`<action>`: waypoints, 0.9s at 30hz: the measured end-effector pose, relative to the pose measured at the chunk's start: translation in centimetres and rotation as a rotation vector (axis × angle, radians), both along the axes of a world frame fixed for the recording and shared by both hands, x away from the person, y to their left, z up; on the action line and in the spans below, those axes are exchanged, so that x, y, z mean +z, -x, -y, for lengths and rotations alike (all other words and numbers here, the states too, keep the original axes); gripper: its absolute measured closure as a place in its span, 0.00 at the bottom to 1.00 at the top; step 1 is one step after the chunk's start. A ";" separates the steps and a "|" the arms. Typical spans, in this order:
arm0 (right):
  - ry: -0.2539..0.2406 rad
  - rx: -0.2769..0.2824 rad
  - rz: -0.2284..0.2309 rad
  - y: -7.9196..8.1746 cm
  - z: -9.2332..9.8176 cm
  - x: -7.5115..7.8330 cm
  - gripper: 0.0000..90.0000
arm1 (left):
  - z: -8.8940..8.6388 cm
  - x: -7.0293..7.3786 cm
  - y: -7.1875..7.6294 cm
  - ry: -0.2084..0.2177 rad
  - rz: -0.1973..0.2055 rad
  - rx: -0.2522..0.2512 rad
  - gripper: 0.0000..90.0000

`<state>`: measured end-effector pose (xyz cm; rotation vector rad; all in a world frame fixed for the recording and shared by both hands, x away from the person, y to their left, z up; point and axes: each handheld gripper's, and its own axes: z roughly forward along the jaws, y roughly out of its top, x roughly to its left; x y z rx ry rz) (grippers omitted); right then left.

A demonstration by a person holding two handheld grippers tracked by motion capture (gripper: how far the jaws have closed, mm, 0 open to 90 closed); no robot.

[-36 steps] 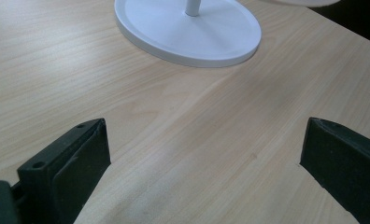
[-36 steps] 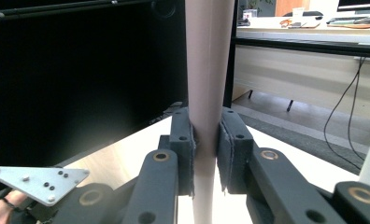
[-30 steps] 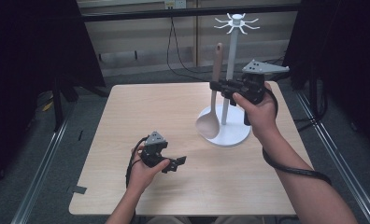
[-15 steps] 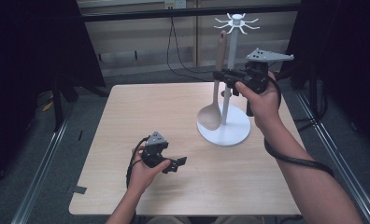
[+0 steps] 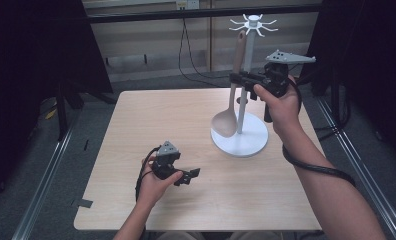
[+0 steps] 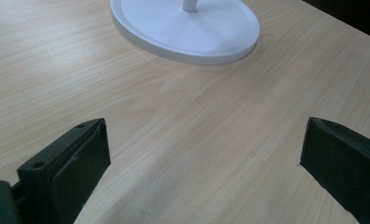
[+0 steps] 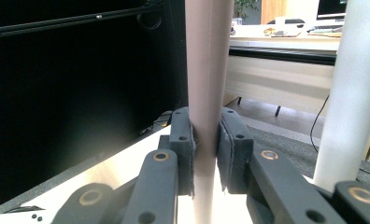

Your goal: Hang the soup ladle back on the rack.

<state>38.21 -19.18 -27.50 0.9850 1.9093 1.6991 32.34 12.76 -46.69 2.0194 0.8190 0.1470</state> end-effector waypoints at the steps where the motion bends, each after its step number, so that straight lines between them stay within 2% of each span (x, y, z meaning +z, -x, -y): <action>1: 0.000 0.000 0.000 0.0 0.0 0.0 0.87 | 0.0 0.0 0.0 0.000 0.000 0.000 0.01; 13: 0.002 -0.015 -0.013 -0.4 0.8 -0.4 0.87 | 0.0 0.1 0.0 -0.003 0.005 -0.003 0.01; 16: -0.013 -0.017 -0.020 -0.6 1.1 -0.5 0.87 | 0.0 0.1 0.0 -0.002 0.006 -0.003 0.01; 27: 0.009 -0.039 -0.002 -0.7 1.2 -0.7 0.86 | 0.1 0.0 0.0 -0.011 0.009 -0.011 0.01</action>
